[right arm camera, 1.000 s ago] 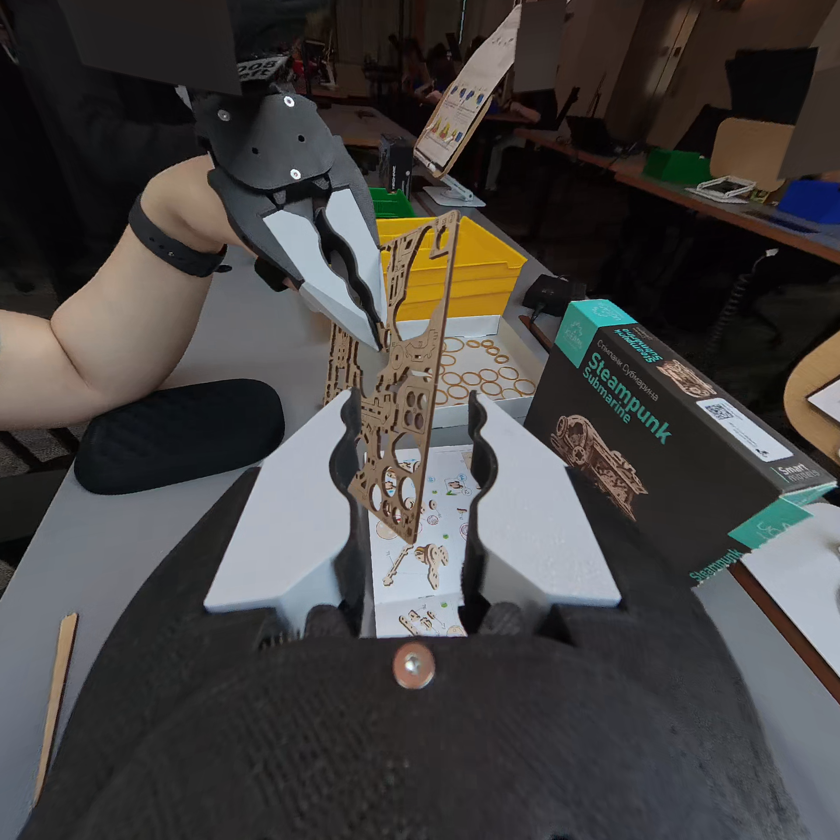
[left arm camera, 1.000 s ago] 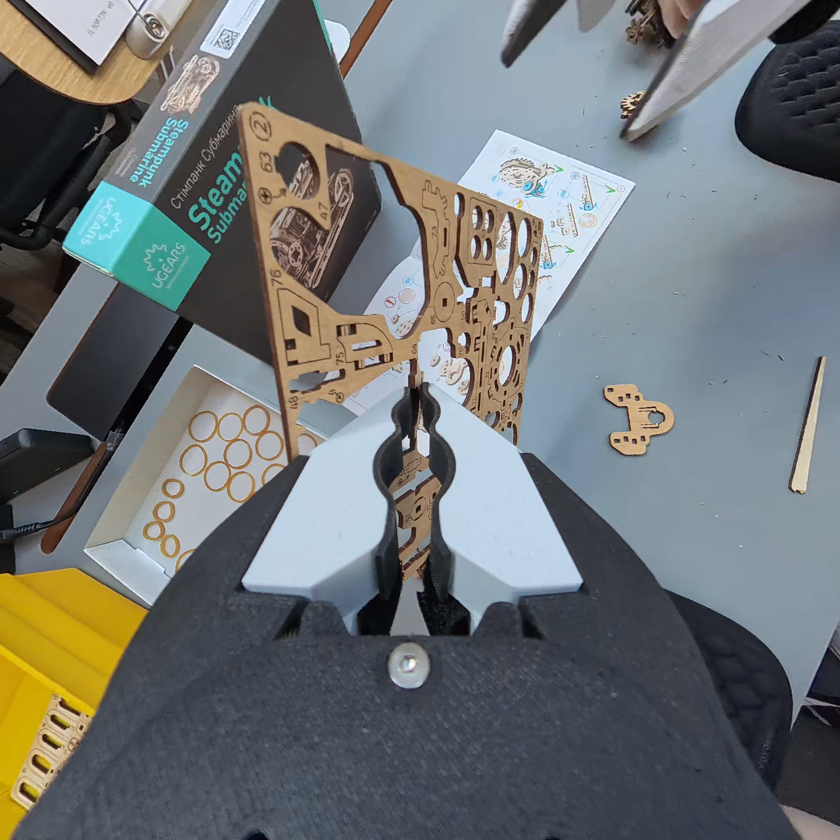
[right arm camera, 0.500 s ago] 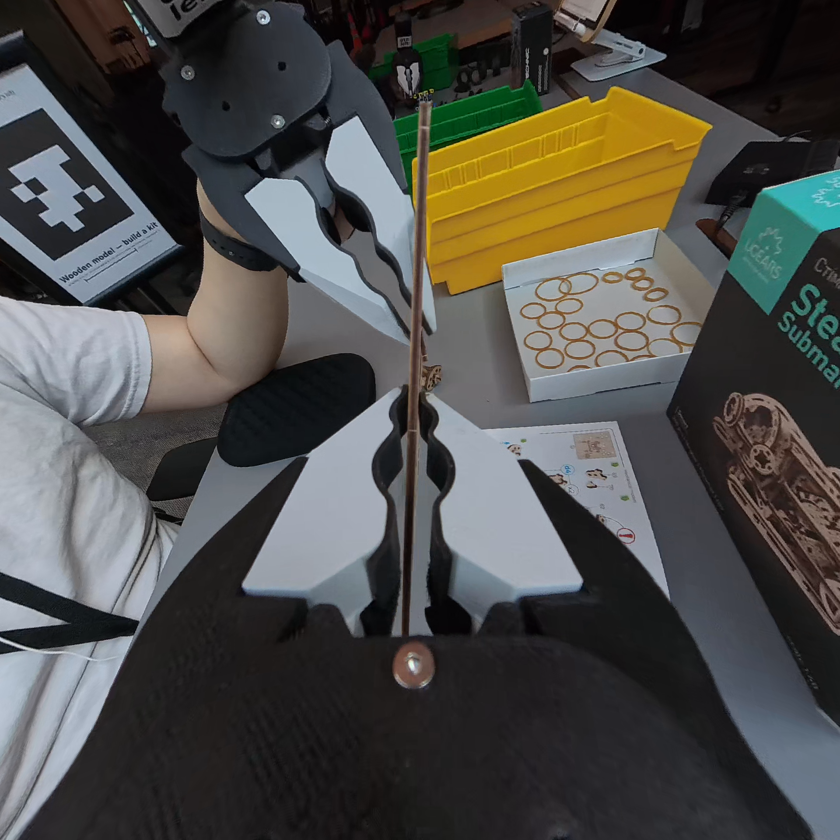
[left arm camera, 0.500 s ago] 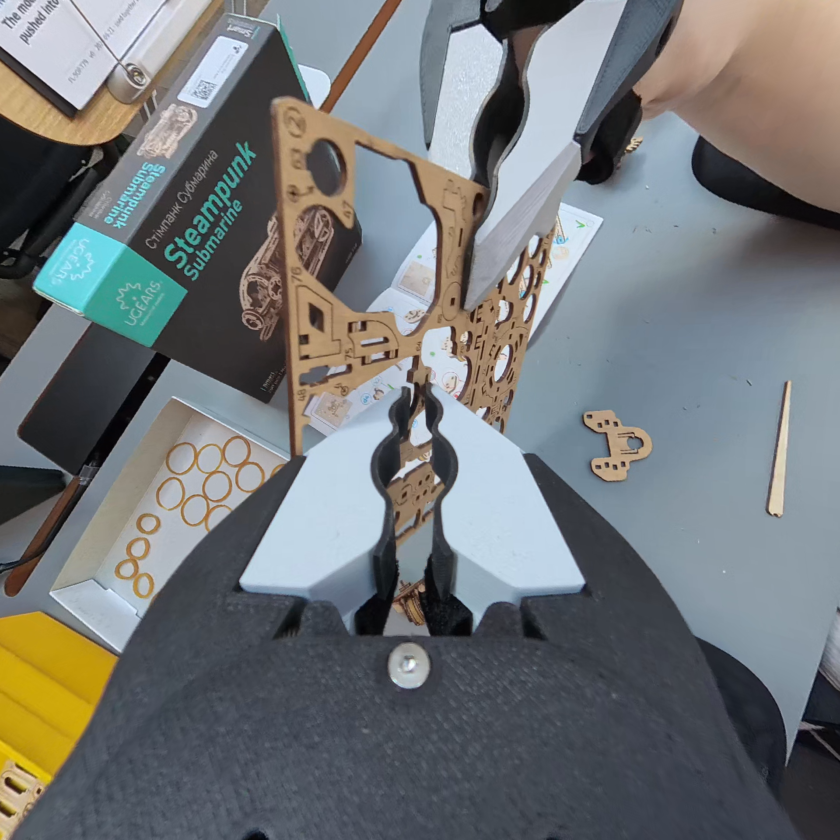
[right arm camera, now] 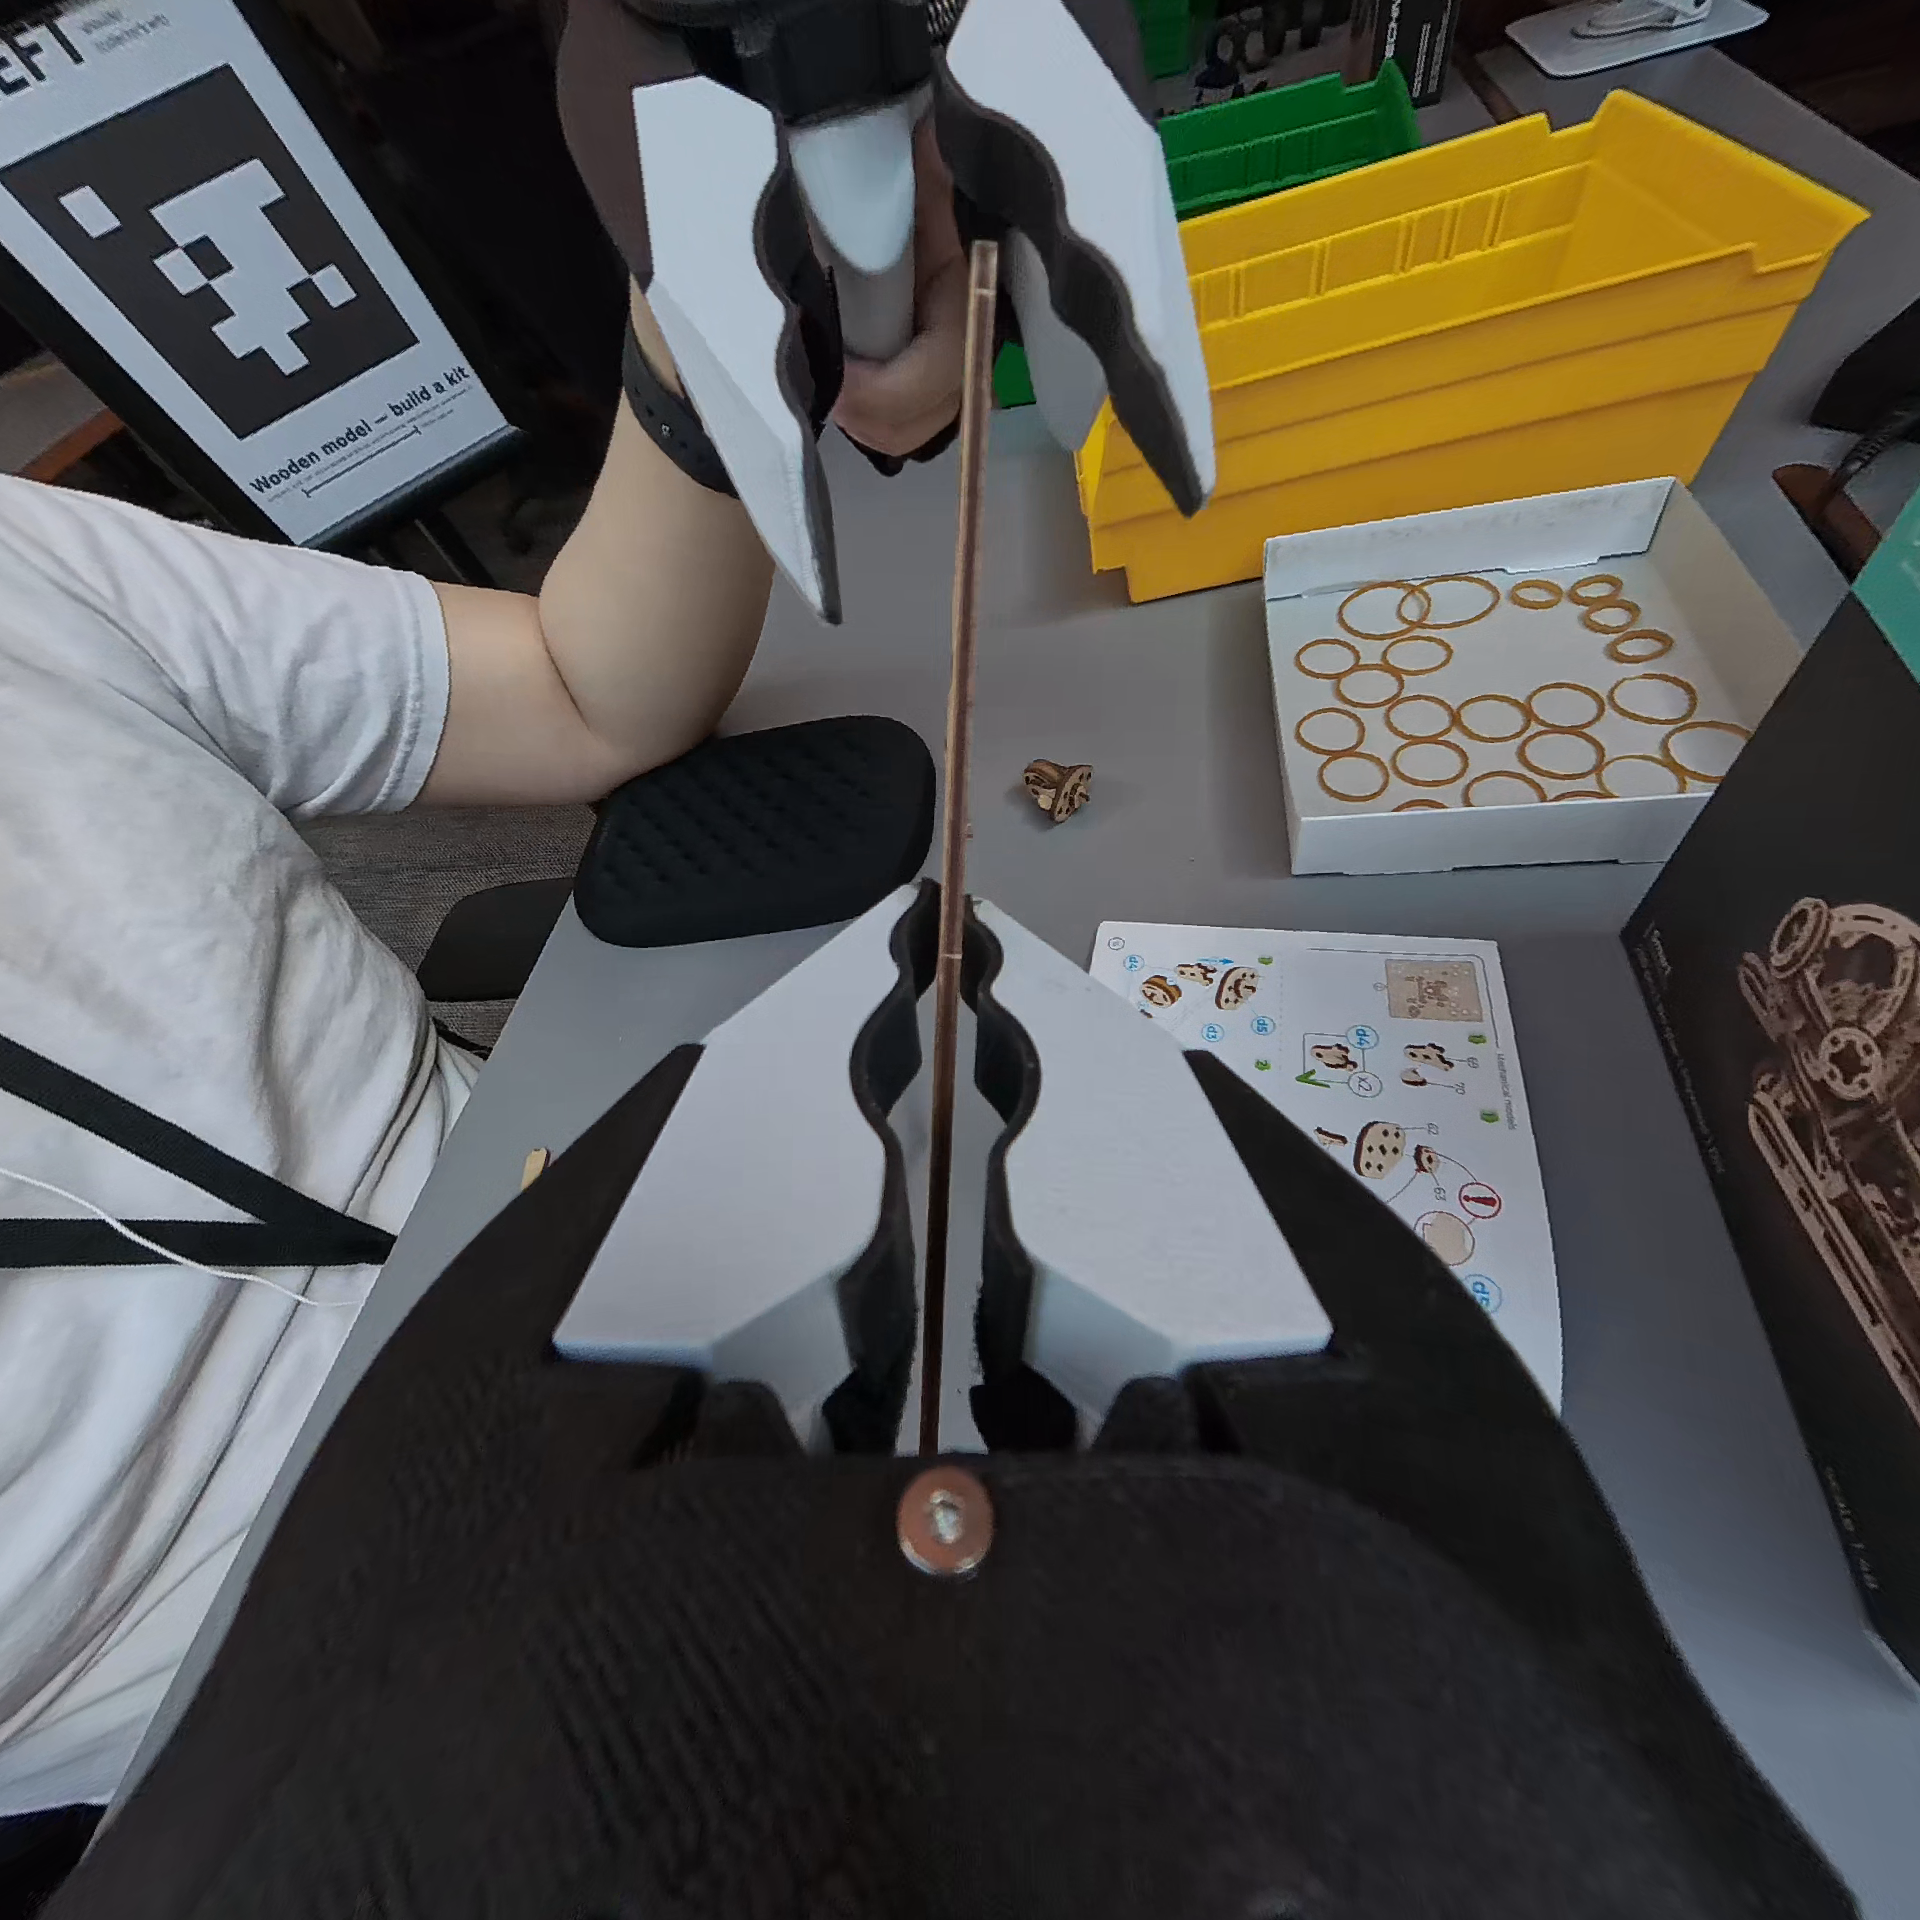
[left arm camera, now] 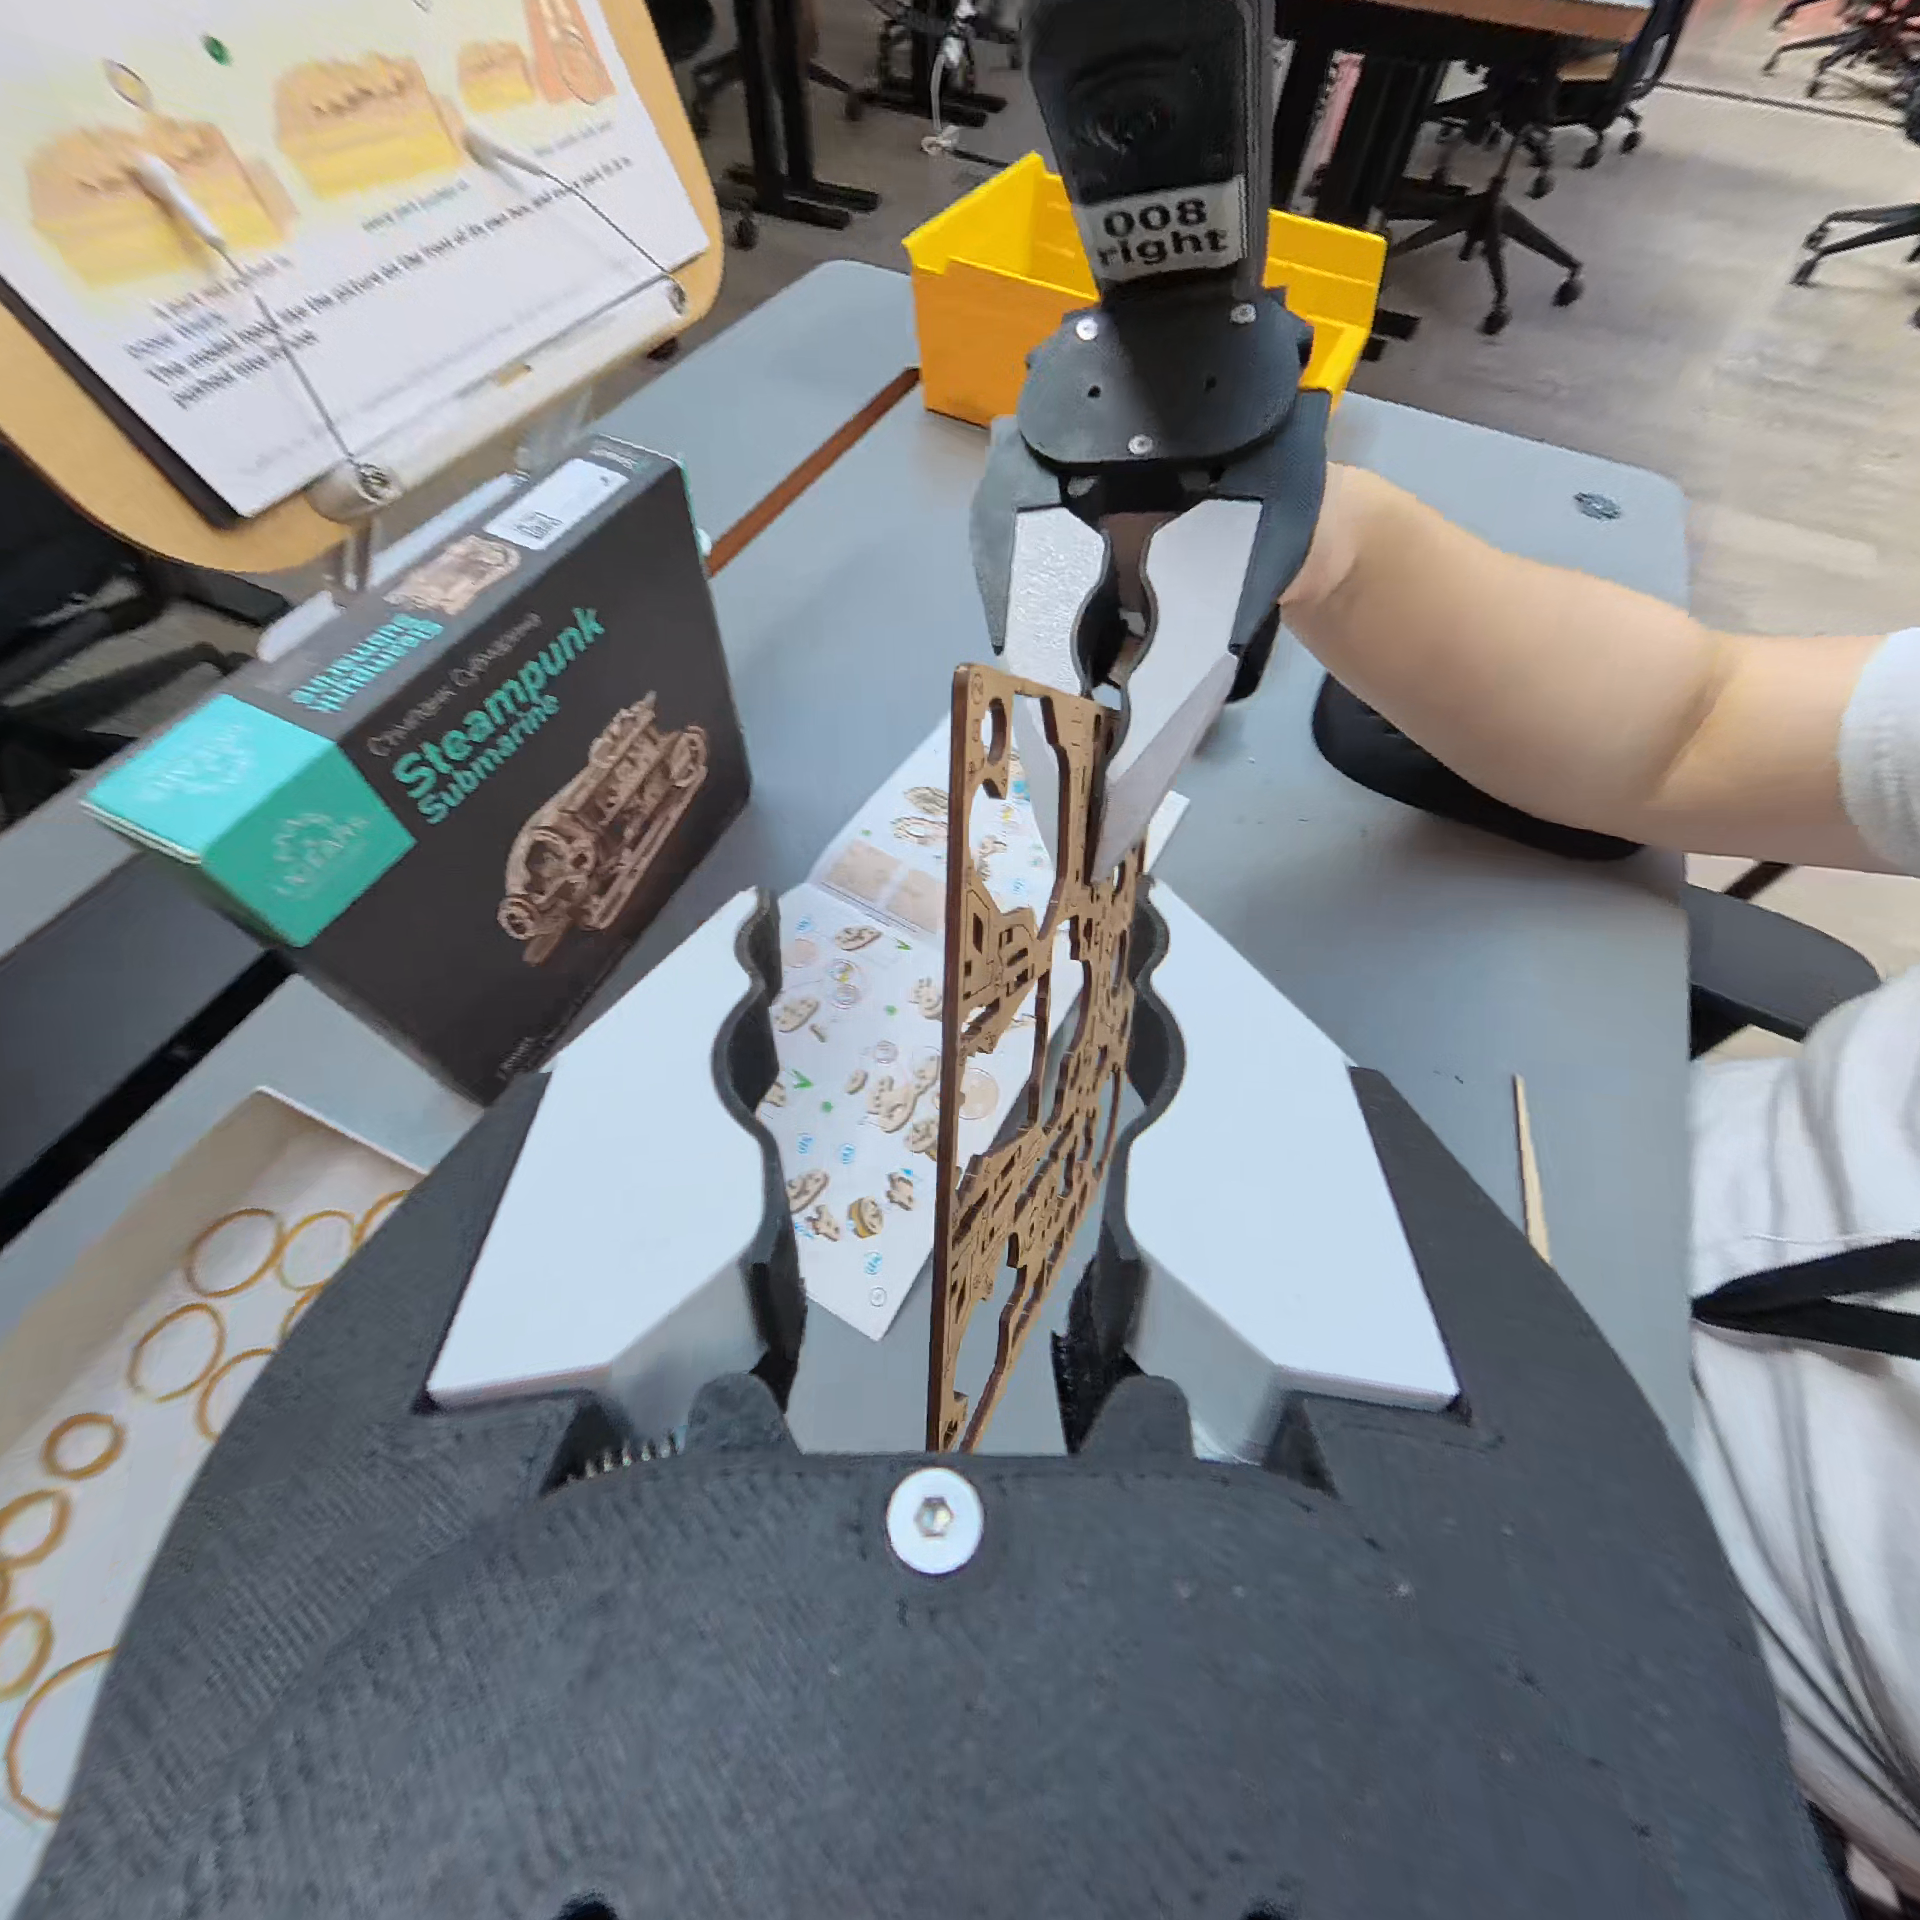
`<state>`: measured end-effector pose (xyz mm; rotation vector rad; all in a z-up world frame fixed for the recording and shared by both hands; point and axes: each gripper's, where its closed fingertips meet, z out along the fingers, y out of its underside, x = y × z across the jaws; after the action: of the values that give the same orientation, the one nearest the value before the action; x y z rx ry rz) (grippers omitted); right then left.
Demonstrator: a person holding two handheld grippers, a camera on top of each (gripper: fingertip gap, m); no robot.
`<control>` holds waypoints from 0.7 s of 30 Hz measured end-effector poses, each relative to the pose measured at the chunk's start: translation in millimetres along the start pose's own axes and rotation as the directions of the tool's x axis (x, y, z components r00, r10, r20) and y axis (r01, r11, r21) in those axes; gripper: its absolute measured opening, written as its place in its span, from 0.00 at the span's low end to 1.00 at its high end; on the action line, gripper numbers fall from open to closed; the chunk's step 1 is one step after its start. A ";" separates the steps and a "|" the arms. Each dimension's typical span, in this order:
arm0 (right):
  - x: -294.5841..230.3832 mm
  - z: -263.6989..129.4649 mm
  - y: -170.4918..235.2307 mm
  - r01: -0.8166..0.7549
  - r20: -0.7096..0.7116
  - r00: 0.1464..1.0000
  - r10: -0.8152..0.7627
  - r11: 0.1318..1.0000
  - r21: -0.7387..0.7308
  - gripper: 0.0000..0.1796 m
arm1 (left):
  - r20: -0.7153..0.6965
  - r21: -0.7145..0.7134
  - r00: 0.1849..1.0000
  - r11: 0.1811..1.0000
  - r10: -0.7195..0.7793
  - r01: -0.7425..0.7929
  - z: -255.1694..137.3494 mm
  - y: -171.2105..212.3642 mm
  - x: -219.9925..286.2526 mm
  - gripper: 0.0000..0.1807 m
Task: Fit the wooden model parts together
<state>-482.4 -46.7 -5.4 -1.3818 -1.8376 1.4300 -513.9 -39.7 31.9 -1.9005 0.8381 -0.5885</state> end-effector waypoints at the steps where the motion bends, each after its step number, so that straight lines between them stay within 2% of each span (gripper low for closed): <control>1: -2.5 -0.9 -0.2 0.021 0.009 1.000 -0.022 1.000 0.004 0.00 | -0.027 -0.029 1.000 1.000 -0.005 0.004 3.8 6.1 2.1 0.32; 5: -7.4 -0.9 -1.2 0.077 0.027 0.997 -0.077 0.997 0.023 0.00 | -0.112 -0.094 0.994 0.995 0.008 -0.018 17.0 20.4 13.3 0.21; 6: -7.1 0.2 -0.7 0.081 0.025 0.996 -0.082 0.996 0.022 0.00 | -0.159 -0.108 0.987 0.994 0.008 -0.025 19.9 23.6 20.6 0.15; 7: -4.8 1.2 0.6 0.085 0.011 0.996 -0.085 0.996 0.016 0.00 | -0.212 -0.131 0.977 0.991 0.012 -0.040 22.3 28.7 28.8 0.04; 8: -1.4 0.7 4.3 0.089 -0.013 0.996 -0.089 0.996 -0.004 0.01 | -0.228 -0.149 0.974 0.988 0.017 -0.052 24.9 32.7 30.9 0.01; 10: 17.2 -14.2 1.8 0.086 -0.188 0.979 -0.081 0.996 0.018 0.13 | -0.197 -0.147 0.980 0.988 0.009 -0.038 27.0 34.5 22.9 0.00; 12: 28.4 -47.9 -2.6 0.141 -0.425 0.897 -0.122 0.990 0.014 0.18 | -0.214 -0.160 0.976 0.987 -0.047 0.012 22.9 38.9 18.7 0.00; 13: 20.0 -64.7 -3.9 0.208 -0.517 0.835 -0.189 0.978 -0.021 0.17 | -0.216 -0.168 0.974 0.985 -0.067 0.030 20.7 41.6 15.2 0.00; 14: -5.8 -70.8 1.1 0.287 -0.518 0.808 -0.282 0.955 -0.071 0.20 | -0.213 -0.175 0.973 0.983 -0.091 0.053 18.7 43.5 11.1 0.00; 15: -38.1 -66.7 4.7 0.341 -0.488 0.809 -0.326 0.938 -0.062 0.19 | -0.206 -0.184 0.971 0.980 -0.119 0.081 17.1 45.2 6.8 0.00; 16: -73.2 -51.3 13.7 0.346 -0.410 0.850 -0.330 0.937 -0.036 0.17 | -0.197 -0.192 0.970 0.976 -0.145 0.107 16.5 46.6 2.8 0.00; 17: -108.9 -26.6 31.9 0.292 -0.274 0.916 -0.292 0.955 -0.041 0.13 | -0.189 -0.198 0.968 0.972 -0.166 0.128 16.6 47.4 -0.6 0.00; 18: -140.9 0.3 56.7 0.222 -0.129 0.963 -0.235 0.969 -0.106 0.13 | -0.186 -0.201 0.966 0.969 -0.181 0.143 17.5 47.4 -2.4 0.00; 19: -161.3 23.3 81.9 0.190 -0.046 0.978 -0.204 0.959 -0.209 0.13 | -0.190 -0.201 0.963 0.968 -0.190 0.151 18.8 46.6 -2.5 0.00; 21: -176.0 54.3 124.7 0.226 0.023 0.971 -0.239 0.873 -0.432 0.11 | -0.193 -0.201 0.963 0.968 -0.190 0.150 21.0 45.1 -1.7 0.00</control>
<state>-398.9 -231.1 -97.6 -1.3014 -2.3067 0.9063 -514.1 -40.9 -17.9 -2.1205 0.8942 -0.8557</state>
